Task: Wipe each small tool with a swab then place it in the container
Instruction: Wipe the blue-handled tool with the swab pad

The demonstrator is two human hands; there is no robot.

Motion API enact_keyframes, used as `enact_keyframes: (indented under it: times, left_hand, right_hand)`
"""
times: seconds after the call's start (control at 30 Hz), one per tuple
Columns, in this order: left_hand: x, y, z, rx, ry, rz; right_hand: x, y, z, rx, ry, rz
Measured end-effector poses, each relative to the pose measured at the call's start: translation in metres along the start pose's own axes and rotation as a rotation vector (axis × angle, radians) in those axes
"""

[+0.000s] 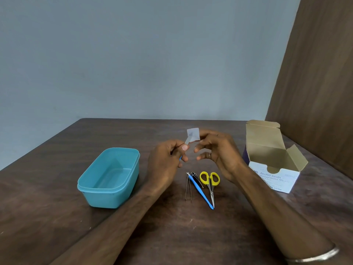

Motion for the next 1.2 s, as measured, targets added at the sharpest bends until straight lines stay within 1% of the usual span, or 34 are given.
enact_keyframes:
  times: [0.17,0.4,0.5,0.6,0.63,0.73,0.8,0.87,1.03,1.13,1.2]
  left_hand:
    - [0.002,0.0,0.0,-0.025,-0.067,0.009]
    - [0.002,0.004,0.019,-0.243,-0.312,0.04]
    - [0.002,0.006,0.023,-0.275,-0.312,0.051]
    - [0.001,0.005,0.022,-0.261,-0.299,0.048]
    - [0.001,0.005,0.022,-0.254,-0.305,0.05]
    - [0.0,0.004,0.019,-0.243,-0.336,0.036]
    - [-0.002,0.005,0.018,-0.236,-0.339,0.019]
    - [-0.002,0.005,0.018,-0.233,-0.331,0.016]
    - [-0.003,0.004,0.018,-0.208,-0.323,-0.002]
    - [-0.002,0.003,0.013,-0.154,-0.309,0.019]
    - [0.001,0.001,0.008,-0.085,-0.25,0.041]
  right_hand:
    - [0.002,0.0,-0.001,0.032,0.027,0.027]
    - [0.003,0.0,-0.003,0.109,0.148,0.08]
    - [-0.001,0.001,0.003,0.051,0.072,0.086]
    - [-0.004,0.003,0.011,-0.006,0.034,0.076]
    - [-0.003,0.002,0.009,0.014,0.069,0.077]
    - [0.001,0.001,-0.007,0.166,0.29,0.091]
    - [0.002,0.001,-0.012,0.211,0.344,0.102]
    - [0.002,0.002,-0.011,0.183,0.287,0.107]
    - [0.007,0.002,0.002,0.0,0.057,0.187]
    - [0.008,0.001,0.004,-0.037,0.001,0.189]
    - [0.011,0.001,0.001,-0.03,-0.041,0.217]
Point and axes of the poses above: each hand's wrist, its own y-axis away from the middle knuckle, its own x-axis out of the back of the hand, z = x × y, the point moved 9 cm from there along -y, towards the middle knuckle, and after that the axes turned 12 degrees about z, right-handed, at the moved point
